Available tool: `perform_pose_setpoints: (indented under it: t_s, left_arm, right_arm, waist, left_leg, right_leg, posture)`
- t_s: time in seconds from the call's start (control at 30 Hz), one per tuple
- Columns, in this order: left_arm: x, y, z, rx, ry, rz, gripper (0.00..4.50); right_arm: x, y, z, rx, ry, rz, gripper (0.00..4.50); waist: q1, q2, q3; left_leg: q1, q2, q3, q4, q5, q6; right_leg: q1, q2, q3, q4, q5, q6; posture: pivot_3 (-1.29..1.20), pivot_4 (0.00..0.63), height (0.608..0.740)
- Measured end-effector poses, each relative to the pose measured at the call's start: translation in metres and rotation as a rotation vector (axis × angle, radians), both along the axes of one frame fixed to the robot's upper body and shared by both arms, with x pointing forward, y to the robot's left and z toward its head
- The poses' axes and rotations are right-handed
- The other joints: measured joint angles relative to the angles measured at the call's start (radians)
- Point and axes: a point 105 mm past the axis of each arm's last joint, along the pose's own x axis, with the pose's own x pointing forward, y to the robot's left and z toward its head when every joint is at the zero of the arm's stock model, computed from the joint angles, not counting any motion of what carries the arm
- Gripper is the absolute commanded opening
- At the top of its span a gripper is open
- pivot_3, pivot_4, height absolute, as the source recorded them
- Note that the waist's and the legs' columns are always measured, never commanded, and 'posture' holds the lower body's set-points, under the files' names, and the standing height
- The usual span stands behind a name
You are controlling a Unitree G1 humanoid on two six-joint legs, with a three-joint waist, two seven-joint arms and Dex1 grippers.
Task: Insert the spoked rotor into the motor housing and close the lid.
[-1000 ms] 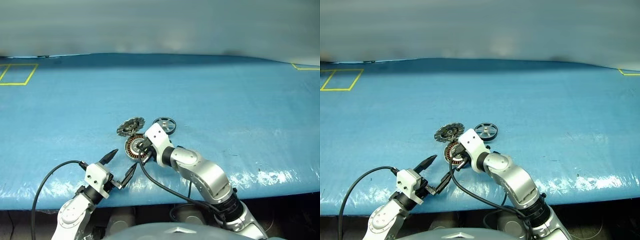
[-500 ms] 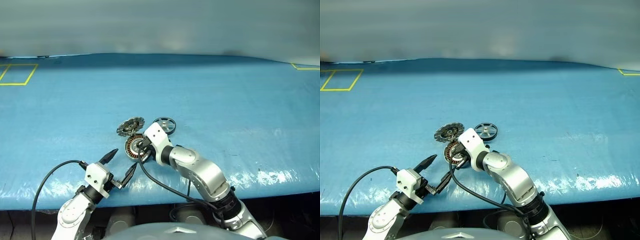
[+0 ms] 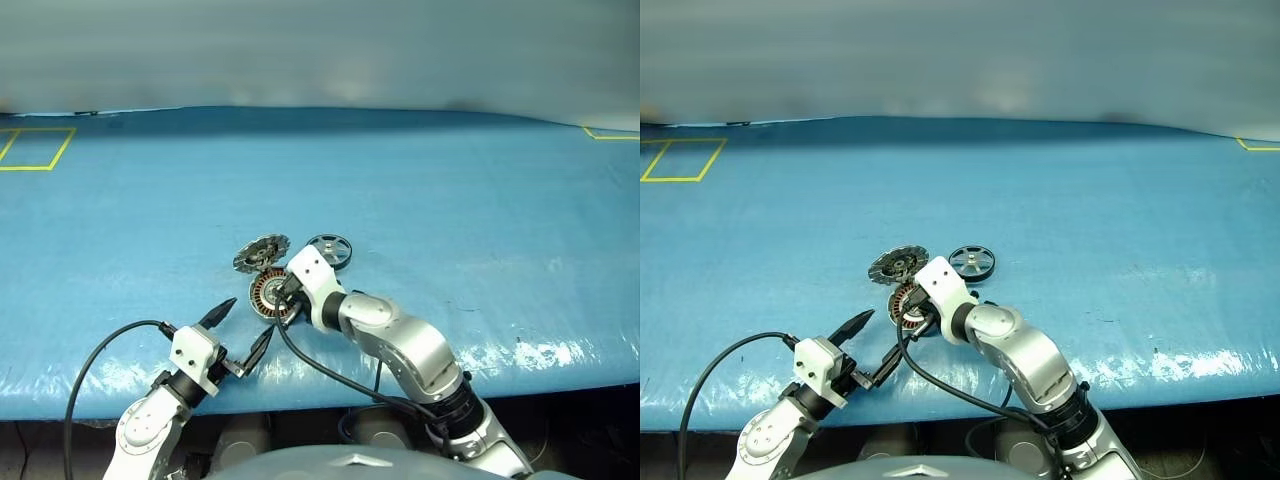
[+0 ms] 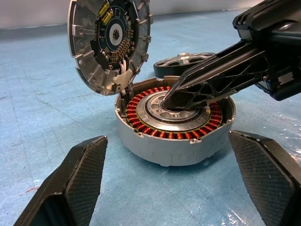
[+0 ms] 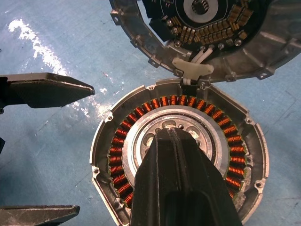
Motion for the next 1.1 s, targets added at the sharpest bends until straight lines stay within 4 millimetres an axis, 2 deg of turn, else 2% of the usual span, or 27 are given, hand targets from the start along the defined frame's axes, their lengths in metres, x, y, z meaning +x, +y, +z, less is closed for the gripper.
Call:
perform_pose_setpoints:
  t_s: [0.13,0.4,0.5,0.57,0.73,1.1]
  left_arm:
    - [0.0,0.0,0.0,-0.001,0.0,-0.001,4.5]
    - [-0.001,-0.005,-0.001,-0.012,0.005,-0.011,4.5]
    - [-0.001,-0.007,-0.002,-0.014,0.004,-0.011,4.5]
    - [-0.001,-0.007,-0.002,-0.012,0.004,-0.01,4.5]
    - [-0.002,-0.009,-0.004,-0.016,0.01,-0.01,4.5]
    - [-0.002,-0.01,-0.005,-0.018,0.01,-0.002,4.5]
  right_arm:
    - [0.014,-0.012,0.031,0.013,-0.081,-0.033,0.02]
    - [0.038,-0.065,0.045,-0.177,-0.138,-0.091,0.02]
    - [0.049,-0.085,0.043,-0.222,-0.116,-0.126,0.63]
    - [0.053,-0.093,0.039,-0.237,-0.093,-0.139,1.28]
    - [0.058,-0.095,0.037,-0.241,-0.073,-0.141,2.9]
    - [0.067,-0.097,0.03,-0.245,-0.035,-0.136,2.9]
  waist:
    - [0.0,0.0,0.0]
    - [0.002,0.0,0.0]
    - [0.002,0.0,0.0]
    - [0.001,0.0,0.0]
    - [0.001,0.0,0.0]
    - [0.002,0.0,0.0]
  left_leg:
    - [0.0,0.0,0.0,0.0,0.0,0.0]
    - [-0.001,-0.001,0.0,0.0,0.0,0.0]
    - [-0.001,-0.001,0.0,0.0,0.0,0.0]
    - [-0.001,-0.001,0.0,-0.001,0.0,0.0]
    - [-0.001,-0.001,0.0,0.0,0.0,0.0]
    - [-0.001,-0.001,0.0,0.0,0.0,0.0]
  right_leg:
    - [0.0,0.0,0.0,0.0,0.0,0.0]
    - [0.0,0.0,0.0,0.0,0.002,0.003]
    - [0.0,0.0,0.0,0.0,0.002,0.003]
    - [0.0,0.0,0.0,0.0,0.002,0.003]
    - [0.0,0.0,0.0,0.0,0.002,0.003]
    - [0.0,0.0,0.0,0.0,0.003,0.003]
  posture:
    - [0.0,0.15,0.74]
    - [0.0,0.15,0.74]
    - [0.0,0.15,0.74]
    - [0.0,0.15,0.74]
    - [0.0,0.15,0.74]
    - [0.0,0.15,0.74]
